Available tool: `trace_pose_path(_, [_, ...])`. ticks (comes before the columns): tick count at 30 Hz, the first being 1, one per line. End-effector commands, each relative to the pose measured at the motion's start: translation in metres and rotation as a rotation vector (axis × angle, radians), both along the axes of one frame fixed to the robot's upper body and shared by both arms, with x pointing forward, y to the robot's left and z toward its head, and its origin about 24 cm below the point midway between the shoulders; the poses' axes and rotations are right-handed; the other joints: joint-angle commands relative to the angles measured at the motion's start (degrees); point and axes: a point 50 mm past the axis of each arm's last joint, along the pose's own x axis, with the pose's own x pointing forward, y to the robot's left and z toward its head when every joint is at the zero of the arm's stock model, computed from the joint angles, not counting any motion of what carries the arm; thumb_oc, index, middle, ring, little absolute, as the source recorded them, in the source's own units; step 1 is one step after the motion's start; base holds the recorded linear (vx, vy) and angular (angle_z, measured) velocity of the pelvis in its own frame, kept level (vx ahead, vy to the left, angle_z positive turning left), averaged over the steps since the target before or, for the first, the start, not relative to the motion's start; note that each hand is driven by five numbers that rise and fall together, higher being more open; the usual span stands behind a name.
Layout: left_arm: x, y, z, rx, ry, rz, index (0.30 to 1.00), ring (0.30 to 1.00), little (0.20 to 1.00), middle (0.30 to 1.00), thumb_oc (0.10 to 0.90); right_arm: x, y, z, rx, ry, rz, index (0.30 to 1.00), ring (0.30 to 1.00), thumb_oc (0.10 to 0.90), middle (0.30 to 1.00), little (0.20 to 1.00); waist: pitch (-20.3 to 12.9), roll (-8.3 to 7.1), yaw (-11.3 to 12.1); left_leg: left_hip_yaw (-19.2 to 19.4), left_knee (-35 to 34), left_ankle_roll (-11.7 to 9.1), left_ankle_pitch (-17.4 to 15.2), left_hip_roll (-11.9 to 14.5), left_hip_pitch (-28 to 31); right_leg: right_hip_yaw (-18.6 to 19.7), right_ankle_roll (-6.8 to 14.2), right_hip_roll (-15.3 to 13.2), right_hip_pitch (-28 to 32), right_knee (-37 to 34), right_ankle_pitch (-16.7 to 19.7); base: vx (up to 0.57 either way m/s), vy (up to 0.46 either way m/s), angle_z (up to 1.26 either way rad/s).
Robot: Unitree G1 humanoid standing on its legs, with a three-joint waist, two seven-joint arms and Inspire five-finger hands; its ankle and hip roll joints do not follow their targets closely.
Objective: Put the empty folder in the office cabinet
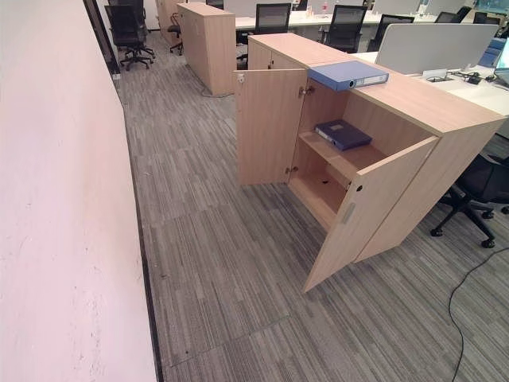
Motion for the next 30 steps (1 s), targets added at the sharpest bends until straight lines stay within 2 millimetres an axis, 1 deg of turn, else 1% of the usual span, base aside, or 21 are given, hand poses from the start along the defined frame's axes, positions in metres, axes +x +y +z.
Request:
trace_pose_path(1, [-0.001,-0.012,-0.004,-0.05,0.031,0.01,0.9,0.9,0.9,0.9,0.8,0.006,-0.001,0.0,-0.019,0.032,0.077,0.9,0.9,0.8,0.9,0.9,0.4,-0.91,0.4,-1.0,-1.7,-6.2,-2.2,4.4,3.8,-1.7,2.9,-1.0,-1.3,-2.7,5.5,0.01,-0.191,0.0])
trace_pose_path(4, [0.008,-0.009,-0.002,-0.038,0.005,0.018,0.9,0.9,0.9,0.9,0.8,0.011,-0.002,0.001,-0.021,0.024,0.065,0.9,0.9,0.8,0.9,0.9,2.5,-1.92,1.0,-1.1,7.0,-7.0,-4.1,6.5,-0.3,-1.7,1.9,-0.4,-1.2,-2.3,4.9,-0.03,-0.194,0.04])
trace_pose_path(5, [0.008,-0.005,-0.002,0.014,0.038,-0.066,0.9,0.9,0.9,0.9,0.8,0.023,-0.004,0.004,-0.039,0.008,0.085,0.9,0.9,0.8,0.9,0.9,4.6,-2.5,3.1,-2.4,22.6,-6.6,-3.5,10.0,-7.8,-1.5,-0.3,1.2,0.4,-2.5,3.4,-0.01,-0.29,0.11])
trace_pose_path(6, [0.008,-0.005,-0.002,0.015,0.038,-0.066,0.9,0.9,0.9,0.9,0.8,0.023,-0.004,0.004,-0.04,0.008,0.085,0.9,0.9,0.8,0.9,0.9,4.6,-2.39,3.1,-2.6,23.1,-6.7,-3.7,10.2,-8.1,-1.5,-0.4,1.4,0.3,-2.5,3.4,0.02,-0.281,0.01])
trace_pose_path(8, [0.014,-0.007,-0.001,0.022,0.02,-0.072,0.9,0.9,0.9,0.9,0.8,0.033,-0.011,0.007,-0.072,-0.007,0.084,0.9,0.9,0.8,0.9,0.9,6.0,-2.08,4.2,-4.8,29.7,-6.3,0.5,10.6,-14.1,-1.9,-1.2,2.4,0.9,-2.7,2.2,0.0,-0.1,-0.26])
trace_pose_path(9, [0.015,-0.008,-0.001,0.02,0.016,-0.071,0.9,0.9,0.9,0.9,0.8,0.038,-0.014,0.009,-0.085,-0.016,0.081,0.9,0.9,0.8,0.9,0.9,6.3,-1.98,4.8,-5.3,29.4,-6.1,1.2,9.9,-16.7,-1.7,-1.2,2.4,0.7,-2.7,1.8,0.04,-0.027,-0.34])
trace_pose_path(11, [0.008,-0.009,-0.002,0.02,0.037,-0.082,0.9,0.9,0.9,0.9,0.8,0.039,-0.015,0.01,-0.086,-0.021,0.072,0.9,0.9,0.8,0.9,0.9,6.3,-1.96,5.6,-5.7,22.0,-6.2,2.2,8.0,-18.2,-0.9,-0.6,1.9,0.6,-2.7,1.4,0.13,0.073,-0.04])
trace_pose_path(12, [0.004,-0.009,-0.003,0.018,0.051,-0.079,0.9,0.9,0.9,0.9,0.8,0.041,-0.016,0.01,-0.086,-0.029,0.067,0.9,0.9,0.8,0.9,0.9,6.3,-1.84,5.9,-5.9,18.8,-6.7,4.0,7.5,-17.9,-0.8,-0.5,1.9,0.8,-2.7,1.3,0.17,0.123,0.09])
trace_pose_path(13, [-0.001,-0.01,-0.004,0.012,0.065,-0.07,0.9,0.9,0.9,0.9,0.8,0.041,-0.018,0.011,-0.089,-0.034,0.061,0.9,0.9,0.8,0.9,0.9,6.4,-1.14,6.2,-6.4,13.2,-8.0,7.7,6.8,-19.0,-0.5,-0.4,2.3,1.0,-2.7,0.9,0.25,0.178,0.07])
trace_pose_path(14, [-0.004,-0.011,-0.004,0.009,0.069,-0.042,0.9,0.9,0.9,0.9,0.8,0.043,-0.021,0.012,-0.102,-0.044,0.049,0.9,0.9,0.8,0.9,0.9,6.8,-0.02,6.6,-6.4,3.3,-10.4,13.0,6.2,-20.6,-0.4,-0.5,2.8,1.9,-2.7,0.5,0.27,0.208,0.03])
trace_pose_path(15, [-0.006,-0.01,-0.004,0.01,0.076,-0.032,0.9,0.9,0.9,0.9,0.8,0.045,-0.023,0.013,-0.109,-0.05,0.045,0.9,0.9,0.8,0.9,0.9,7.3,0.58,6.9,-5.7,-0.1,-11.3,14.6,6.3,-22.2,-0.1,-0.6,3.1,2.5,-2.7,0.0,0.2,0.155,0.06])
trace_pose_path(17, [-0.008,-0.01,-0.005,0.01,0.08,-0.025,0.9,0.9,0.9,0.9,0.8,0.045,-0.023,0.013,-0.112,-0.051,0.04,0.9,0.9,0.8,0.9,0.9,7.4,1.0,7.1,-5.6,-1.6,-11.8,15.4,6.4,-23.2,0.2,-0.7,3.4,2.9,-2.7,-0.4,0.2,0.146,-0.12])
trace_pose_path(18, [-0.017,-0.012,-0.006,0.006,0.107,-0.008,0.9,0.9,0.9,0.9,0.8,0.042,-0.022,0.012,-0.107,-0.04,0.041,0.9,0.9,0.8,0.9,0.9,6.9,1.86,7.5,-4.6,-1.7,-12.6,16.0,7.7,-24.0,0.9,-0.3,3.8,4.6,-2.7,-1.6,0.26,0.185,-0.4])
trace_pose_path(19, [-0.017,-0.012,-0.006,0.006,0.107,-0.008,0.9,0.9,0.9,0.9,0.8,0.042,-0.022,0.012,-0.107,-0.04,0.041,0.9,0.9,0.8,0.9,0.9,6.9,1.87,7.6,-4.5,-1.7,-12.6,16.0,7.8,-24.0,1.0,-0.3,3.8,4.6,-2.7,-1.5,0.43,0.3,-0.49])
trace_pose_path(20, [-0.035,-0.013,-0.006,0.001,0.149,0.024,0.9,0.9,0.9,0.9,0.8,0.033,-0.019,0.009,-0.096,-0.008,0.067,0.9,0.9,0.8,0.9,0.9,4.8,2.07,8.0,-2.9,-1.7,-11.6,14.7,8.8,-21.4,2.1,1.1,3.5,6.0,-2.7,-2.3,0.24,0.166,-0.5])
trace_pose_path(21, [-0.035,-0.013,-0.006,0.001,0.149,0.024,0.9,0.9,0.9,0.9,0.8,0.033,-0.019,0.009,-0.096,-0.007,0.067,0.9,0.9,0.8,0.9,0.9,4.8,2.05,8.1,-2.8,-1.7,-11.6,14.7,8.9,-21.3,2.2,1.1,3.4,6.0,-2.7,-2.3,0.54,0.383,-0.55])
trace_pose_path(22, [-0.044,-0.013,-0.006,0.004,0.169,0.04,0.9,0.9,0.9,0.9,0.8,0.021,-0.018,0.006,-0.089,0.038,0.084,0.9,0.9,0.8,0.9,0.9,2.7,1.58,8.7,-1.0,-1.7,-11.2,14.7,9.2,-18.4,2.4,2.8,1.3,7.7,-2.7,-2.6,0.31,0.218,-0.56])
trace_pose_path(25, [-0.049,-0.012,-0.006,0.003,0.181,0.036,0.9,0.9,0.9,0.9,0.8,0.014,-0.016,0.004,-0.077,0.062,0.094,0.9,0.9,0.8,0.9,0.9,1.8,0.94,9.0,0.4,-1.7,-10.6,13.9,9.0,-16.8,2.2,3.8,-0.5,8.6,-2.7,-2.3,0.43,0.347,-0.5])
trace_pose_path(26, [-0.06,-0.009,-0.005,0.006,0.21,0.032,0.9,0.9,0.9,0.9,0.8,-0.003,-0.013,0.001,-0.054,0.105,0.083,0.9,0.9,0.8,0.9,0.9,0.1,-0.79,9.1,3.7,-1.7,-7.6,10.6,6.9,-12.3,0.7,6.9,-6.8,11.6,-2.3,0.9,0.63,0.577,-0.58])
trace_pose_path(28, [-0.065,-0.007,-0.005,0.004,0.229,0.018,0.9,0.9,0.9,0.9,0.8,-0.006,-0.013,0.0,-0.044,0.109,0.074,0.9,0.9,0.8,0.9,0.9,-0.6,-1.66,9.2,4.6,-1.4,-5.0,7.8,3.8,-9.9,-0.7,9.0,-12.1,11.4,2.6,6.2,0.56,0.601,-0.35])
trace_pose_path(30, [-0.064,-0.004,-0.004,0.01,0.233,0.0,0.9,0.9,0.9,0.9,0.8,-0.005,-0.013,0.001,-0.042,0.102,0.061,0.9,0.9,0.8,0.9,0.9,-0.7,-1.88,9.0,4.2,-1.2,-2.4,5.0,0.3,-7.8,-1.2,10.1,-16.9,9.8,10.3,12.9,0.27,0.406,-0.33])
